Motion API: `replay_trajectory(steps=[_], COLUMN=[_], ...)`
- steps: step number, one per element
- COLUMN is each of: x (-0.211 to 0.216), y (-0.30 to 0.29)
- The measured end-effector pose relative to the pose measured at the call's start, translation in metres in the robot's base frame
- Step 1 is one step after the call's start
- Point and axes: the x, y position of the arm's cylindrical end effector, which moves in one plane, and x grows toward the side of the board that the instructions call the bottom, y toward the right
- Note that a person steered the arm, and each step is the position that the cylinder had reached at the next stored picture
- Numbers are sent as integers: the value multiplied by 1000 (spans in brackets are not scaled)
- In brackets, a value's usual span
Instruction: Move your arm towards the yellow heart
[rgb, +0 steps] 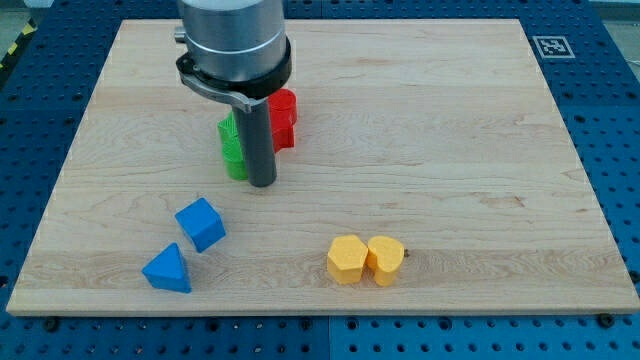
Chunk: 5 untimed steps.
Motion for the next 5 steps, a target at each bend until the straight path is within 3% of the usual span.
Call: replay_trajectory(steps=[1, 2, 4, 5], x=[-1, 8, 97, 108], y=[26, 88, 229, 240])
